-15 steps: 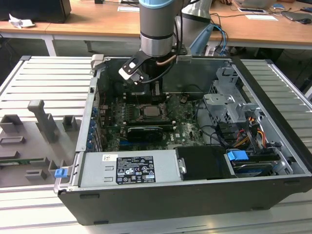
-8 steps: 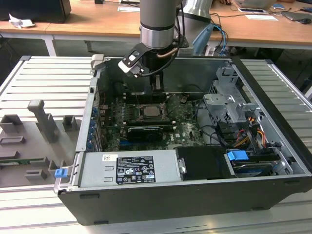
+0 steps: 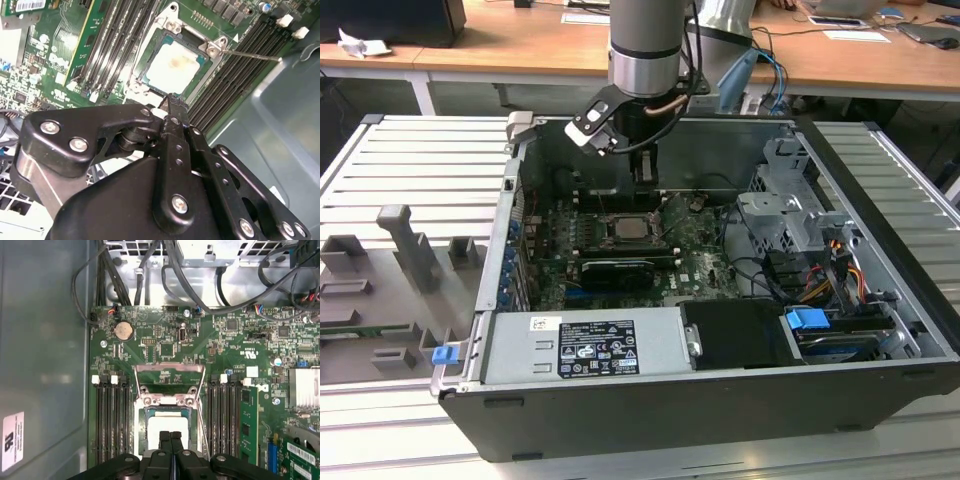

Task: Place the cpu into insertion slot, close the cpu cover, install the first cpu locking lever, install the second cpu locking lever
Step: 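Close the cpu cover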

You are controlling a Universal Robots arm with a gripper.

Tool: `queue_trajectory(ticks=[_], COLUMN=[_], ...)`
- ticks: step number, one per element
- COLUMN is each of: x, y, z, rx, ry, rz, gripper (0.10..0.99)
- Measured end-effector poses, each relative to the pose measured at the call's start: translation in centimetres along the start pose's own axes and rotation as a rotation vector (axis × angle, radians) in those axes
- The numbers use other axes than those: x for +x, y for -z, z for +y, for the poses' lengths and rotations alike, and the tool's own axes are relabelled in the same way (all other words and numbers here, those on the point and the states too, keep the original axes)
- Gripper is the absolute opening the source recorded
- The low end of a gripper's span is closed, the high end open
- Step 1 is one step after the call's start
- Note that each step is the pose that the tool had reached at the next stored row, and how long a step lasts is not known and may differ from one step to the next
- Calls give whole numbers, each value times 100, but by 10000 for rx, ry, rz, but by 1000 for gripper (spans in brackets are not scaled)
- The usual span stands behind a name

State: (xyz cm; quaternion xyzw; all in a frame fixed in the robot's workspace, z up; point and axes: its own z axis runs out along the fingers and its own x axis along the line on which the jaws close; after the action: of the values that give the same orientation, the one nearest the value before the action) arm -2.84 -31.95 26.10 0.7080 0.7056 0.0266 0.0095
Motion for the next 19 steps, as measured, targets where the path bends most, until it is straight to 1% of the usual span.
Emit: queue_trajectory(ticks=[3, 8, 10, 13, 14, 15, 17, 18, 19], x=[1, 4, 5, 5, 5, 7, 8, 9, 11], y=[46, 169, 183, 191, 210, 248, 279, 278, 278], z=[3, 9, 12, 46, 51, 55, 65, 92, 148], rx=[0, 0, 0, 1, 1, 0, 1, -2, 0], ry=[-1, 0, 1, 1, 1, -1, 1, 0, 0], rz=[-2, -3, -6, -13, -14, -15, -17, -14, -17], gripper=[106, 106, 106, 106, 106, 106, 106, 106, 106])
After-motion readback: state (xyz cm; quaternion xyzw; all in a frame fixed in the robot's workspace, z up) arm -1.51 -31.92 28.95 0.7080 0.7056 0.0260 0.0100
